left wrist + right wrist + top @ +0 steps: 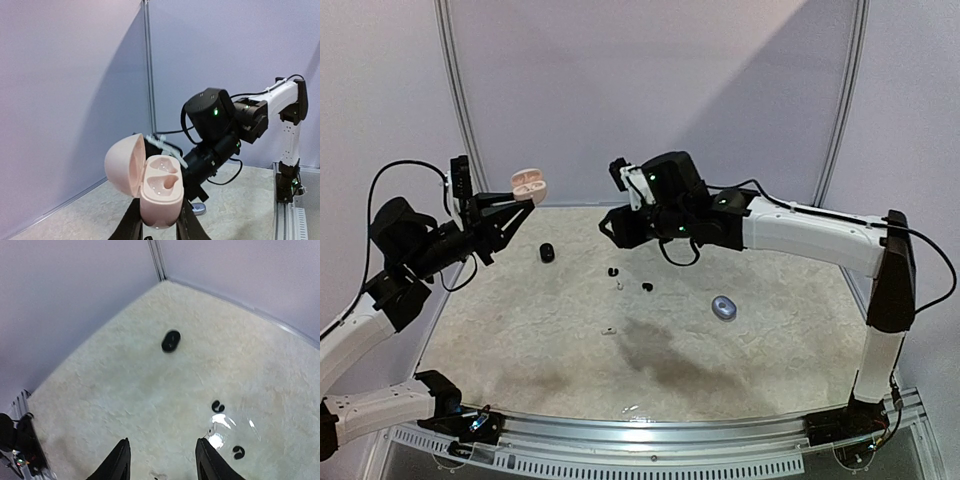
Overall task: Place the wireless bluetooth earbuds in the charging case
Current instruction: Pick up the left earbud from the center of the board.
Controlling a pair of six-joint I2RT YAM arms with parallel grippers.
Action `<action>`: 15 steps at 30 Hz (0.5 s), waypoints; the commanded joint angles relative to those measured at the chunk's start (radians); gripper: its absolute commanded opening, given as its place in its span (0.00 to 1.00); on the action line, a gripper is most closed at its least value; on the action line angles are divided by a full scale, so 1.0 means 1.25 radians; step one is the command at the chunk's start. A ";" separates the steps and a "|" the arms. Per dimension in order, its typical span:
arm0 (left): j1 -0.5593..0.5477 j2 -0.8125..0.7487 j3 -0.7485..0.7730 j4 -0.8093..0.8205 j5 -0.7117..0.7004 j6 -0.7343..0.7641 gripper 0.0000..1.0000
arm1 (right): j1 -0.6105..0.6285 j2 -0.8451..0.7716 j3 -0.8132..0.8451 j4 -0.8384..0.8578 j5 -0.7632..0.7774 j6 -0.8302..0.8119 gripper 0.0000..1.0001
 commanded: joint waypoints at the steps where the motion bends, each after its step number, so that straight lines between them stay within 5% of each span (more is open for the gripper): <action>1: 0.017 -0.024 -0.026 -0.023 -0.060 0.026 0.00 | 0.008 0.127 0.050 -0.191 0.060 0.083 0.43; 7: 0.022 -0.034 -0.039 -0.029 -0.055 0.023 0.00 | 0.054 0.308 0.247 -0.320 0.026 -0.022 0.39; 15: 0.024 -0.031 -0.037 -0.033 -0.045 0.028 0.00 | 0.069 0.458 0.326 -0.349 -0.033 -0.076 0.11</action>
